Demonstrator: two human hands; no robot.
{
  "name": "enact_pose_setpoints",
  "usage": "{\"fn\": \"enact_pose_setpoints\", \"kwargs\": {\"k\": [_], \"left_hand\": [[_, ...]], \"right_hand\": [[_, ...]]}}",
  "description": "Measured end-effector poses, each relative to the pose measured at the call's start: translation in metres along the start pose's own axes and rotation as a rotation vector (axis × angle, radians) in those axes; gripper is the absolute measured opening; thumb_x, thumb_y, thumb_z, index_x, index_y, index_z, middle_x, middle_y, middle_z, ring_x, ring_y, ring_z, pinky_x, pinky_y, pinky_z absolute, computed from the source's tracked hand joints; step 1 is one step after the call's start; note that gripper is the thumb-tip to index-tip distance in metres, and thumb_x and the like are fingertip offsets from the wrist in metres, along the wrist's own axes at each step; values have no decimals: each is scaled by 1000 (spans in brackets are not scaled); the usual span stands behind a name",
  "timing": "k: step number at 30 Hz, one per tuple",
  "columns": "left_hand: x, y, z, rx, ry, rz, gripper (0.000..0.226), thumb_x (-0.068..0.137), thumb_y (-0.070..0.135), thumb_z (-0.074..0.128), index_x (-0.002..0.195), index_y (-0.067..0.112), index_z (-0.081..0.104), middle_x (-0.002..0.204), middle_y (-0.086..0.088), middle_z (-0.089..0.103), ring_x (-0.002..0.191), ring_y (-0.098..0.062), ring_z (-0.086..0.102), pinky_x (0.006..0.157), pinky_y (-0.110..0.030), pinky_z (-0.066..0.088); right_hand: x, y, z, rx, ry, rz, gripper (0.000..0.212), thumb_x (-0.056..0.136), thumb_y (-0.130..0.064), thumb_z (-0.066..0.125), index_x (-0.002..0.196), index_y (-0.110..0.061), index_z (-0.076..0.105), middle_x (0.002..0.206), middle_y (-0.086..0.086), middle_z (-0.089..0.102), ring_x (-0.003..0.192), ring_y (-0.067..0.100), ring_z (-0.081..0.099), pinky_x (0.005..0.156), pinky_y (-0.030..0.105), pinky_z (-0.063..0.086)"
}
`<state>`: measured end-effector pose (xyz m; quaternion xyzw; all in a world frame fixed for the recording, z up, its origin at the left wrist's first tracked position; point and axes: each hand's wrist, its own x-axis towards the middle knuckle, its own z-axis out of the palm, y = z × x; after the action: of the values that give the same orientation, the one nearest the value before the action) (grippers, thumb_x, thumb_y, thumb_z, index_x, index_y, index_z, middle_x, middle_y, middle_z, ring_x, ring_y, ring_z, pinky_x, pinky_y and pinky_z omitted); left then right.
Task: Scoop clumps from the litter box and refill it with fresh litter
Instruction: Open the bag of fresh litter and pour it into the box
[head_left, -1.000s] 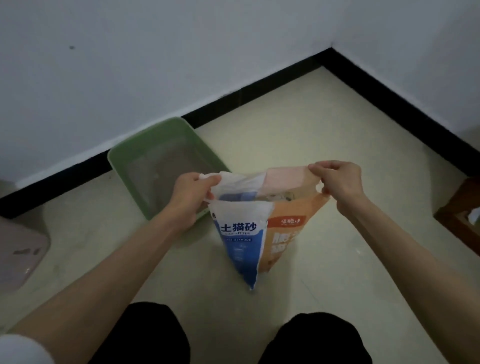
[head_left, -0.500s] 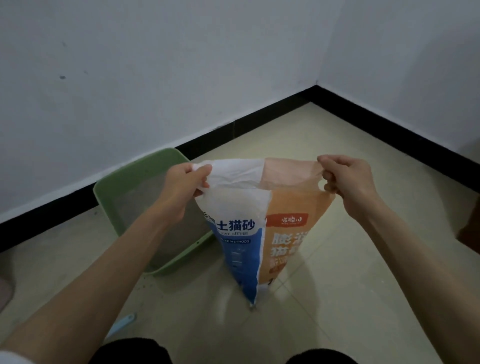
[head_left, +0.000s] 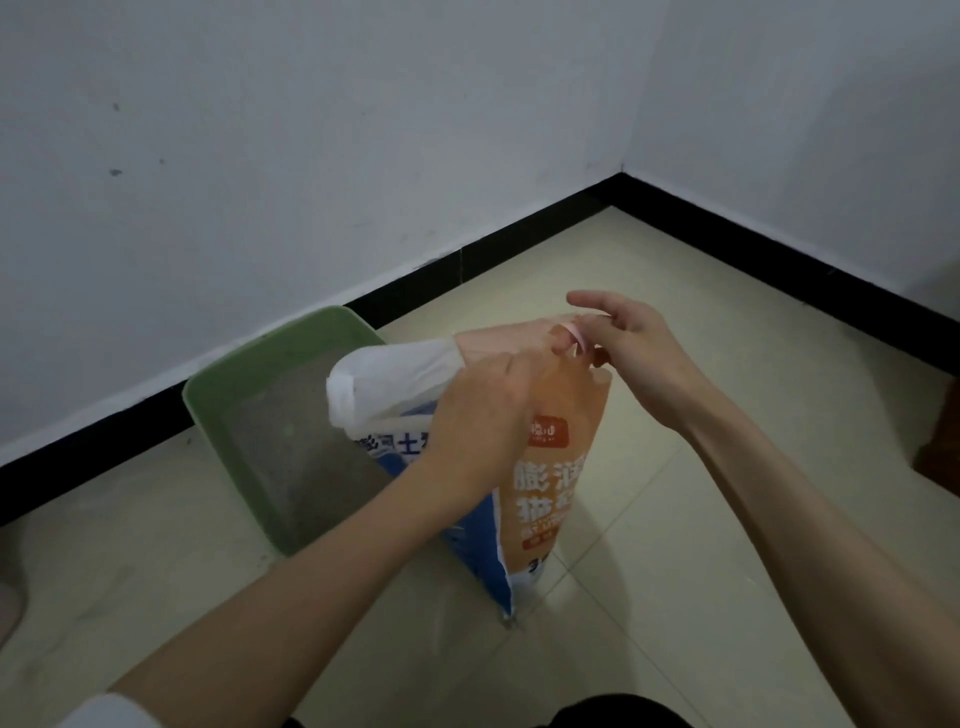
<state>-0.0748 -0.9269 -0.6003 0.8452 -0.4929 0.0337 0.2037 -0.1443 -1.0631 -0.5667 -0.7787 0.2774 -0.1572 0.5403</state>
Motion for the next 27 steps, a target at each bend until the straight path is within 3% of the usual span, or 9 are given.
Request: {"fn": "enact_pose_setpoints", "kwargs": {"k": [3, 7, 10, 14, 17, 19, 21, 23, 27], "left_hand": [[3, -13, -4, -30, 124, -28, 27, 88, 20, 61, 113, 10, 61, 105, -9, 61, 93, -24, 59, 84, -37, 50], [-2, -35, -11, -140, 125, -65, 17, 92, 26, 54, 89, 14, 66, 92, 0, 60, 84, -11, 51, 78, -24, 41], [-10, -53, -16, -164, 146, -108, 15, 90, 25, 56, 84, 14, 64, 86, 4, 58, 78, -7, 50, 72, -16, 36], [-17, -67, -19, -179, 132, -175, 12, 90, 22, 58, 82, 13, 63, 80, 8, 51, 74, -6, 47, 67, -14, 31], [-18, -72, -20, -183, 157, -195, 13, 89, 20, 59, 79, 13, 62, 78, 8, 50, 69, -2, 43, 65, -14, 31], [-19, -74, -21, -172, 176, -194, 13, 89, 20, 59, 79, 13, 62, 77, 7, 49, 70, -4, 43, 65, -14, 30], [-20, -75, -19, -146, 191, -174, 14, 89, 21, 59, 79, 12, 62, 78, 6, 49, 74, -8, 45, 70, -19, 31], [-20, -78, -19, -123, 208, -166, 14, 88, 21, 59, 80, 10, 63, 78, 5, 49, 76, -11, 46, 73, -24, 35], [-20, -89, -16, -22, 241, -186, 16, 87, 22, 60, 79, 9, 65, 79, 1, 54, 81, -17, 47, 77, -38, 43]], "right_hand": [[-1, 4, -2, 77, -15, -6, 38, 98, -11, 42, 135, -16, 47, 87, 0, 73, 94, 18, 61, 86, 32, 49], [-1, 7, 2, 183, -27, -33, 36, 95, -8, 46, 131, -15, 49, 91, 3, 74, 82, 13, 64, 74, 26, 50], [-6, 13, 9, 233, -21, -68, 33, 95, -9, 50, 127, -14, 51, 96, 5, 72, 89, 14, 67, 76, 25, 54], [-21, 39, 27, 190, 207, -131, 29, 93, -15, 53, 121, -22, 54, 96, 0, 67, 92, 8, 65, 79, 24, 55], [-28, 67, 38, 88, 249, -97, 53, 88, -21, 61, 137, -22, 41, 119, -2, 58, 108, 9, 55, 92, 26, 49], [-23, 89, 43, -70, 85, 3, 84, 78, -39, 67, 147, -22, 23, 144, -3, 39, 129, 11, 40, 104, 31, 38], [-15, 103, 47, -173, -60, 82, 105, 64, -58, 68, 150, -25, 16, 154, -6, 26, 138, 12, 29, 109, 38, 31], [-2, 111, 50, -149, -115, 77, 88, 69, -59, 69, 143, -27, 32, 146, -8, 39, 129, 12, 41, 104, 38, 40], [11, 119, 71, -15, -26, 63, 10, 90, -27, 60, 95, -21, 66, 93, -5, 69, 90, 17, 67, 77, 28, 55]]}}
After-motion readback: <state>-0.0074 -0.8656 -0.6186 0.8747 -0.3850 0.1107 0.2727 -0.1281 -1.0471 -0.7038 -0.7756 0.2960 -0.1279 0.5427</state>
